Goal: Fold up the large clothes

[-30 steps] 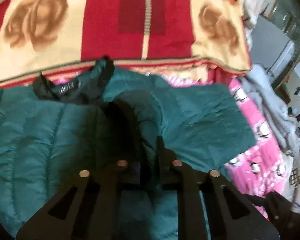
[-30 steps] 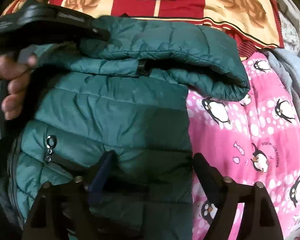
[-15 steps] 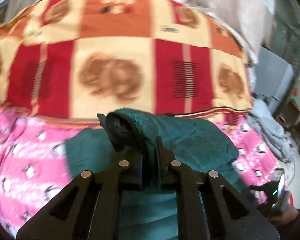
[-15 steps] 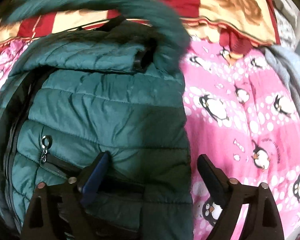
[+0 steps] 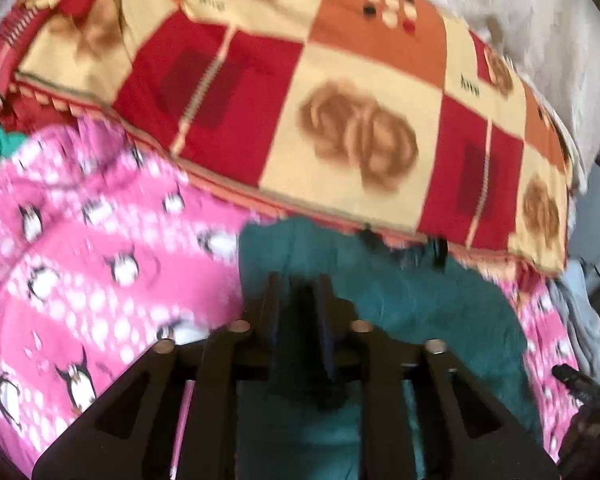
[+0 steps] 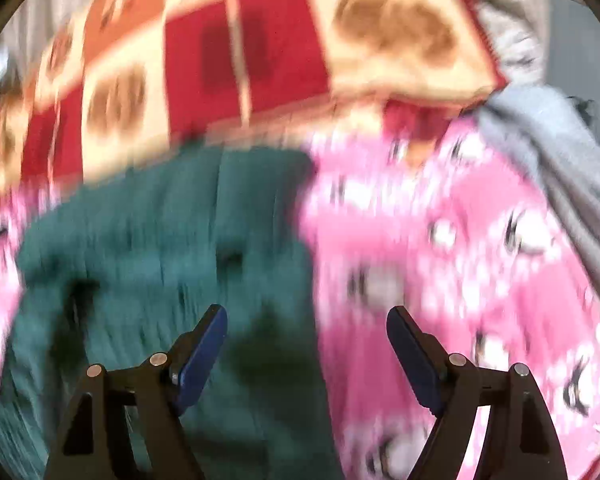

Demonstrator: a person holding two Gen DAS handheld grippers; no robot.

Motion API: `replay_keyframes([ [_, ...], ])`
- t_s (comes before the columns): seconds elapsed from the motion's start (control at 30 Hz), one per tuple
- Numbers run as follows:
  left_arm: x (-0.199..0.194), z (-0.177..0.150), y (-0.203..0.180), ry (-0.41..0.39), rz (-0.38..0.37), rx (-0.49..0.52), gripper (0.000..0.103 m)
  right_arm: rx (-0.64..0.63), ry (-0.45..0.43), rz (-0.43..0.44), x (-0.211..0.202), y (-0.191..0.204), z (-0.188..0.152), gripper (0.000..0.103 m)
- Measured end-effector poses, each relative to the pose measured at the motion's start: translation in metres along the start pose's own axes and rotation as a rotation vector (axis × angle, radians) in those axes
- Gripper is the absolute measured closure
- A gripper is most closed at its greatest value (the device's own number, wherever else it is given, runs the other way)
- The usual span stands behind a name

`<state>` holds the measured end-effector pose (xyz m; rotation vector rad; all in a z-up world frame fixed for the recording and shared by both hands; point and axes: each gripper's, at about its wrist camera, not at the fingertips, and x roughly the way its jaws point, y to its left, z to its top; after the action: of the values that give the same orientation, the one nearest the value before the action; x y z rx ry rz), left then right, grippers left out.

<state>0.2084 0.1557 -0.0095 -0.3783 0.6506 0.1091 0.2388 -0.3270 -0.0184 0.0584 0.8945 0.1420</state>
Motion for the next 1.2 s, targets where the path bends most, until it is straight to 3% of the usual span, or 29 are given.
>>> replay_keyframes([
  [0.07,0.006,0.005,-0.008,-0.027,0.02,-0.007,0.061,0.024,-0.08,0.022,0.001,0.004,0.018,0.03],
  [0.13,0.021,0.006,-0.023,-0.024,0.019,0.015,0.061,0.022,-0.127,0.064,0.012,0.015,0.035,0.048],
  [0.2,0.04,0.001,-0.032,0.008,0.012,0.019,0.061,0.018,-0.134,0.145,0.028,0.028,0.049,0.054],
  [0.3,0.074,-0.015,-0.037,0.094,0.072,0.033,0.061,-0.026,-0.121,0.205,0.054,0.053,0.061,0.055],
  [0.4,0.099,-0.043,-0.028,0.156,0.17,0.059,0.052,-0.12,-0.014,0.148,0.092,0.066,0.059,0.054],
  [0.47,0.098,-0.053,-0.026,0.154,0.181,0.058,0.052,-0.142,0.12,0.122,0.122,0.061,0.048,0.054],
  [0.6,0.092,-0.063,-0.04,0.139,0.246,0.115,0.052,-0.142,0.211,0.2,0.136,0.045,0.04,0.053],
  [0.77,0.092,-0.061,-0.033,0.145,0.2,0.077,0.046,-0.149,0.199,0.199,0.13,0.041,0.049,0.052],
  [0.9,0.092,-0.059,-0.025,0.153,0.138,0.031,0.04,-0.04,-0.069,0.189,0.098,0.038,0.09,0.052],
  [0.97,0.091,-0.06,-0.027,0.144,0.134,0.041,0.039,-0.027,-0.112,0.139,0.109,0.039,0.103,0.052],
  [1.03,0.091,-0.061,-0.028,0.137,0.139,0.048,0.039,-0.005,-0.075,0.093,0.134,0.039,0.106,0.052],
  [1.13,0.094,-0.062,-0.032,0.133,0.158,0.07,0.036,0.026,0.131,0.104,0.194,0.03,0.09,0.052],
  [1.2,0.095,-0.063,-0.034,0.132,0.175,0.083,0.036,0.042,0.142,0.116,0.2,0.025,0.086,0.052],
])
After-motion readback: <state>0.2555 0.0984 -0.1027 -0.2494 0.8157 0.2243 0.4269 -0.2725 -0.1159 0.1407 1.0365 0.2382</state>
